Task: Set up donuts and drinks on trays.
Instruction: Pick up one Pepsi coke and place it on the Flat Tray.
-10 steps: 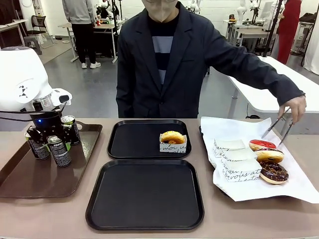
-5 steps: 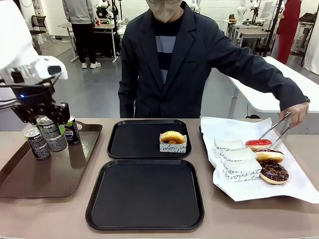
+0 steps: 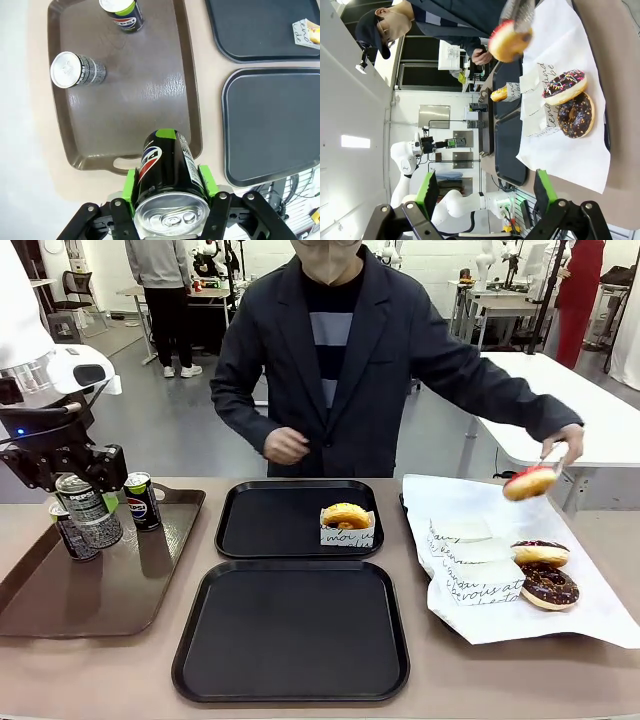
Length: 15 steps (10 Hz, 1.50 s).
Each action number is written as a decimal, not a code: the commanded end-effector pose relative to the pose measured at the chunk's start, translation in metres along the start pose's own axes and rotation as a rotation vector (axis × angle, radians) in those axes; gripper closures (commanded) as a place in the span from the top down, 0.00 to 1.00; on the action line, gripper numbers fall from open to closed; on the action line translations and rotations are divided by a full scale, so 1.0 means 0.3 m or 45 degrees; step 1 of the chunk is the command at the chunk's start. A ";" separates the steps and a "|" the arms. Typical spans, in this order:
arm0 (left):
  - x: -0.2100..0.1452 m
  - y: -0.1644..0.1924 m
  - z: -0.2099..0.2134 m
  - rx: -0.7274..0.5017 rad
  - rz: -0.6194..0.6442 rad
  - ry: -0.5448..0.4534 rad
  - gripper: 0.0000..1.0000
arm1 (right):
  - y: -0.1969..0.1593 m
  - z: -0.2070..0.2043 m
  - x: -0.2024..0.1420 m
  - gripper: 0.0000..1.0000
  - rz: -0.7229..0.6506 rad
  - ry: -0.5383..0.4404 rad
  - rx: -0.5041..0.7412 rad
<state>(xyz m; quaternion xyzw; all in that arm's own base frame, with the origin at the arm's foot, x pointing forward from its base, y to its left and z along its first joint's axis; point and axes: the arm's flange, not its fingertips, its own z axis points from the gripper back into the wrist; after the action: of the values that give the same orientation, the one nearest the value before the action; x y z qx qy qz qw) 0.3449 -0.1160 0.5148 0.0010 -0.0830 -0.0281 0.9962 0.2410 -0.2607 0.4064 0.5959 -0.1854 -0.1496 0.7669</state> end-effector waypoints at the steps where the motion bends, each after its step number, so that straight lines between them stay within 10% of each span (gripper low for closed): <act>1: 0.017 -0.009 0.016 -0.006 -0.007 -0.010 0.15 | -0.003 0.000 0.007 1.00 0.022 -0.021 0.032; 2: 0.017 -0.009 0.016 -0.006 -0.007 -0.010 0.15 | -0.003 0.000 0.007 1.00 0.022 -0.021 0.032; 3: 0.002 -0.002 0.000 0.000 -0.001 0.001 0.59 | -0.003 0.000 0.007 1.00 0.022 -0.021 0.032; 10: 0.337 -0.621 -0.250 0.116 -0.529 -0.044 0.59 | -0.003 0.000 0.007 1.00 0.022 -0.021 0.032; 15: 0.430 -0.635 -0.358 0.040 -0.518 0.000 0.59 | -0.003 0.000 0.007 1.00 0.022 -0.021 0.032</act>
<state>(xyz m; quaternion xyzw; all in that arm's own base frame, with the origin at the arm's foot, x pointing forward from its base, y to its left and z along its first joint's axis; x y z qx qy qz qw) 0.4866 -0.3134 0.4205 0.0378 -0.0849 -0.2409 0.9661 0.2410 -0.2609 0.4065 0.5955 -0.1857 -0.1493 0.7672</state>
